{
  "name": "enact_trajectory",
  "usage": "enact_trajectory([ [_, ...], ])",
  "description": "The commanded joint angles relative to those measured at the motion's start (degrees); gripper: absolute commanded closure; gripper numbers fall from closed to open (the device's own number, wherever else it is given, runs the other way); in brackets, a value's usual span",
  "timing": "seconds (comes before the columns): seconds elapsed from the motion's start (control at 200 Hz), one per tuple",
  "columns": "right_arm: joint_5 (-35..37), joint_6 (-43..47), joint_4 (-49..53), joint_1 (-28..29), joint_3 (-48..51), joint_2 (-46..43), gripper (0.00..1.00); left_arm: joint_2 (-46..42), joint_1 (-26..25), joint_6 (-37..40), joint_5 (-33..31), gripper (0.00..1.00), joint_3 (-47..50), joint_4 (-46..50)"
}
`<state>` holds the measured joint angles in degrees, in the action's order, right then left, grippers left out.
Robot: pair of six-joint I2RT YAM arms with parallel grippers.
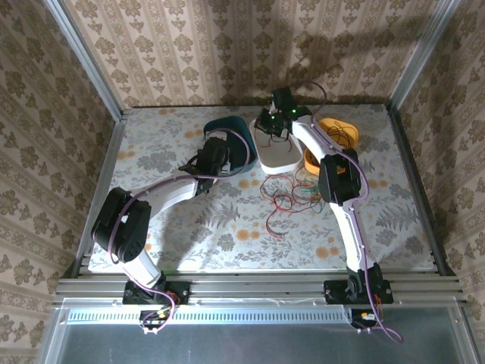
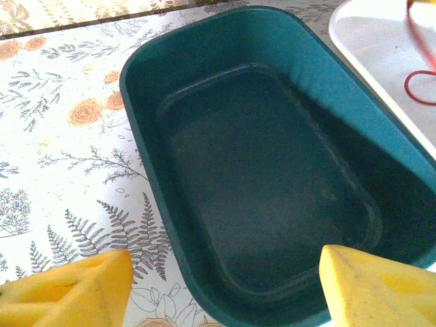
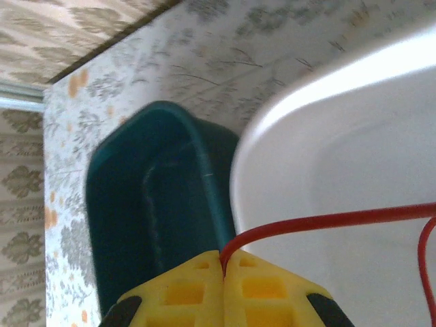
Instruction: Untangle the cables
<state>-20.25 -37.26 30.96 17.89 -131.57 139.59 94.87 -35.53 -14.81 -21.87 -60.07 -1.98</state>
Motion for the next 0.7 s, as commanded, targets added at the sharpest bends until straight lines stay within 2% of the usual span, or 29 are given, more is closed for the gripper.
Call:
enact_trajectory([
  [0.0, -1.76, 9.23, 4.41, 0.41, -0.23, -6.95, 1.0, -0.7, 0.55, -0.17, 0.33, 0.26, -0.94, 0.18],
  [0.18, 0.13, 16.86, 8.88, 1.62, 0.64, -9.92, 1.0, -0.74, 0.46, -1.08, 0.47, 0.26, -0.5, 0.03],
  [0.31, -3.3, 17.06, 8.87, 1.56, 3.15, -10.33, 1.0, -0.74, 0.29, -1.18, 0.27, 0.26, -0.55, -0.18],
  [0.54, -17.82, 11.39, 0.18, -0.43, 14.42, -10.59, 1.0, -1.09, -0.15, -1.45, -0.45, 0.26, -0.3, -0.09],
  [0.695, -20.3, 5.61, -8.42, -3.01, 23.08, -12.11, 0.99, -1.18, -0.49, -1.44, -0.8, 0.26, -0.21, 0.31],
])
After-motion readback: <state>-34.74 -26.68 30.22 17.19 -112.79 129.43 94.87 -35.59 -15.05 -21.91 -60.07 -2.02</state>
